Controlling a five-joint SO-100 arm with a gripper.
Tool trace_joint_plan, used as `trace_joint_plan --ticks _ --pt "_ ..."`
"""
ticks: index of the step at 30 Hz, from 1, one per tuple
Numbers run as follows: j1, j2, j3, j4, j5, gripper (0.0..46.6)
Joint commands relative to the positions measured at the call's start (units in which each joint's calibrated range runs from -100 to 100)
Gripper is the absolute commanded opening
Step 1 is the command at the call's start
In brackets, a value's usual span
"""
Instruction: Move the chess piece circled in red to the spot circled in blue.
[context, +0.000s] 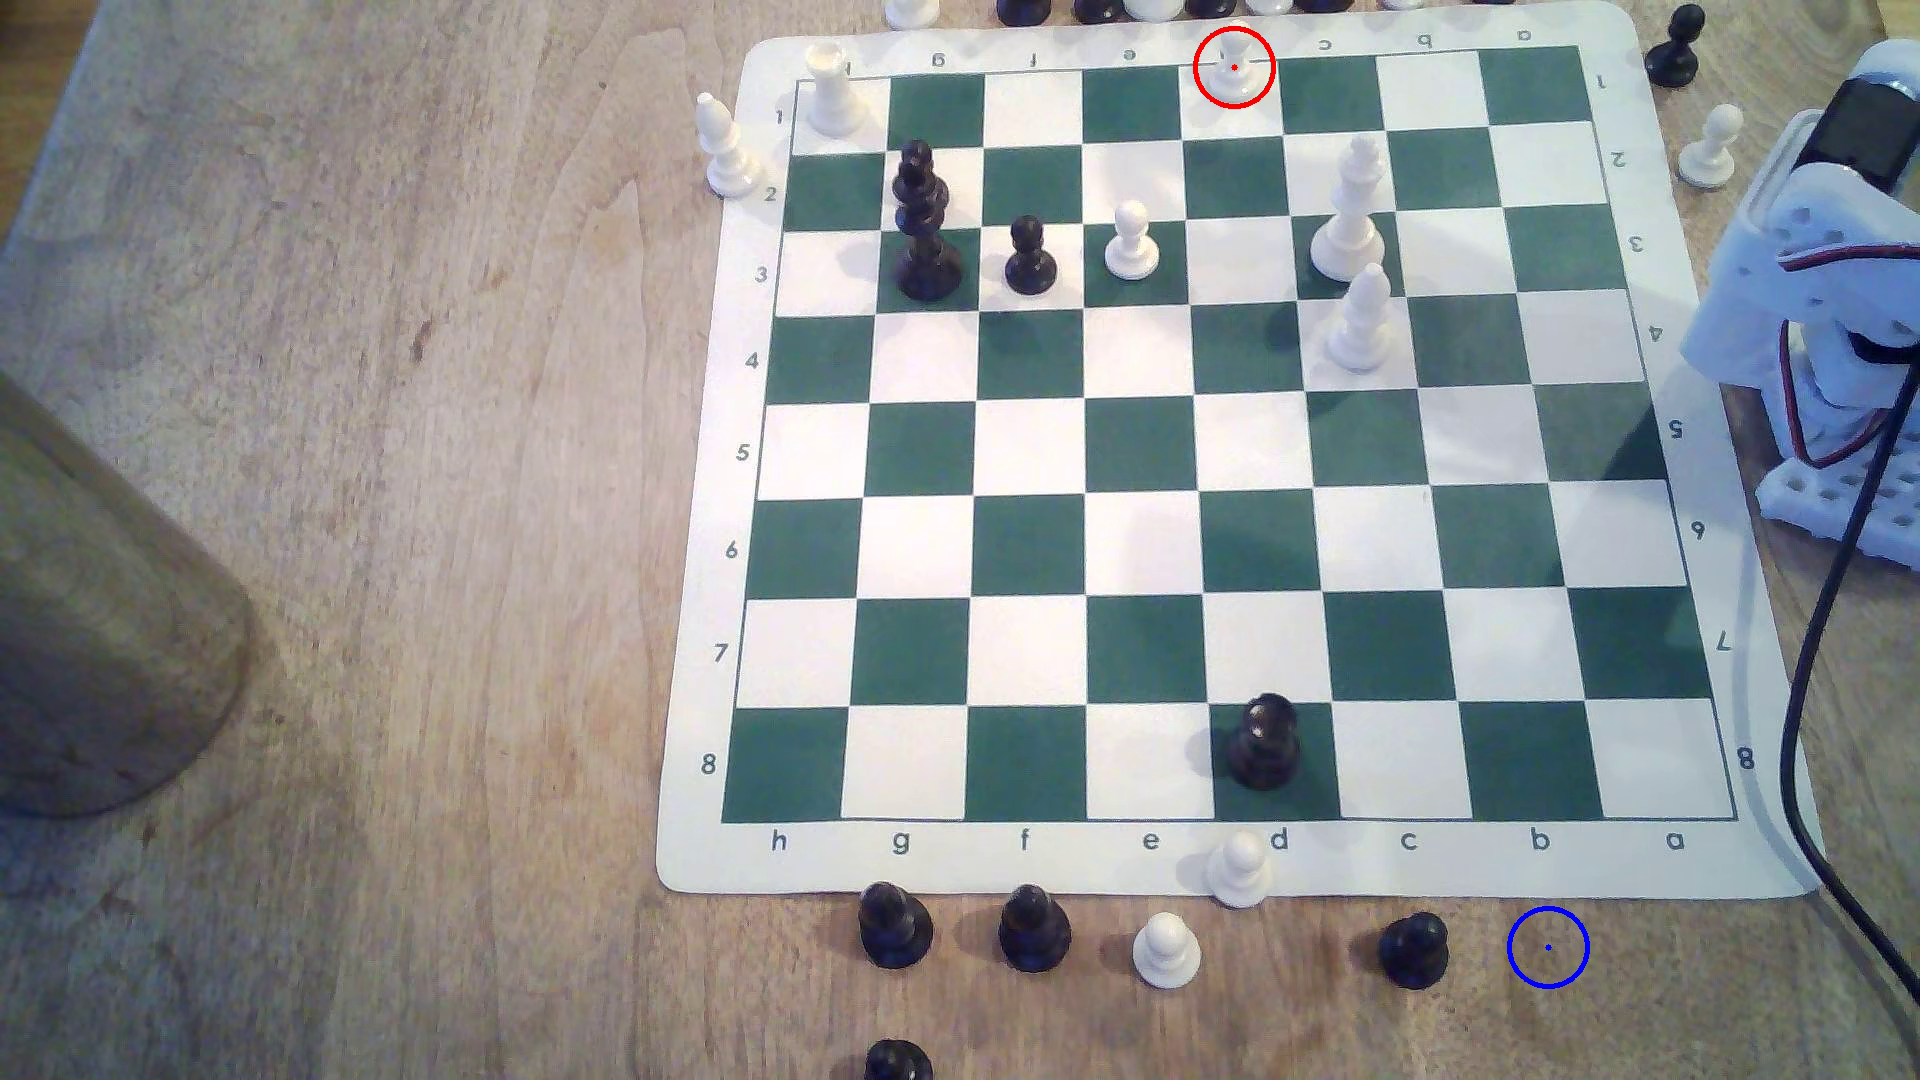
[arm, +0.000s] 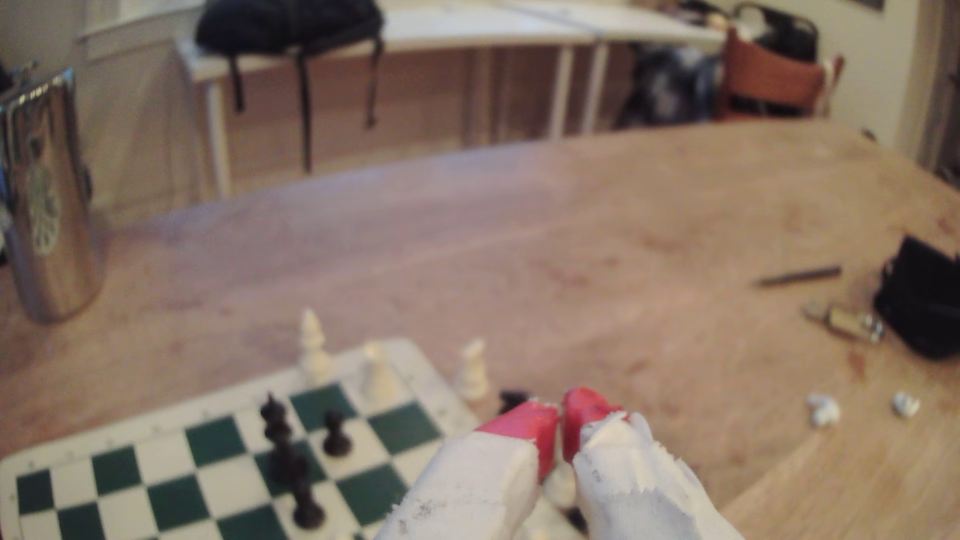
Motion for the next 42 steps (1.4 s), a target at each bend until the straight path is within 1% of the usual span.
trace_joint_plan --ticks 1,3,4,7,8,12,14,17,21,26,32,34,35,37,42 --pt "-0.56 2.01 1.78 3.32 -2.15 0.5" --pt "1.17 6.84 1.96 2.66 -3.13 0.7" --pt "2.57 11.34 1.15 1.35 -3.96 1.4" --pt "3.9 19.15 -2.3 -0.37 -5.57 5.0" --pt "4.22 24.5 -5.65 -0.53 -6.3 6.1" --pt "4.45 34.52 -12.63 0.45 -7.72 6.5" --pt "4.53 41.05 -16.44 0.7 -8.64 7.5" --pt "4.45 47.42 -18.98 0.37 -9.72 9.1" --pt "3.43 51.75 -19.52 -0.53 -10.94 10.8" --pt "2.1 57.18 -17.8 -3.15 -11.09 11.9" --pt "2.96 63.97 -14.99 -10.77 -10.79 12.3" --pt "3.36 65.93 -14.99 -12.16 -10.45 12.9" --pt "3.51 67.46 -14.99 -12.98 -10.06 14.3" --pt "3.67 68.9 -15.08 -14.13 -9.87 15.4" --pt "3.98 73.14 -15.72 -16.91 -9.87 14.8"
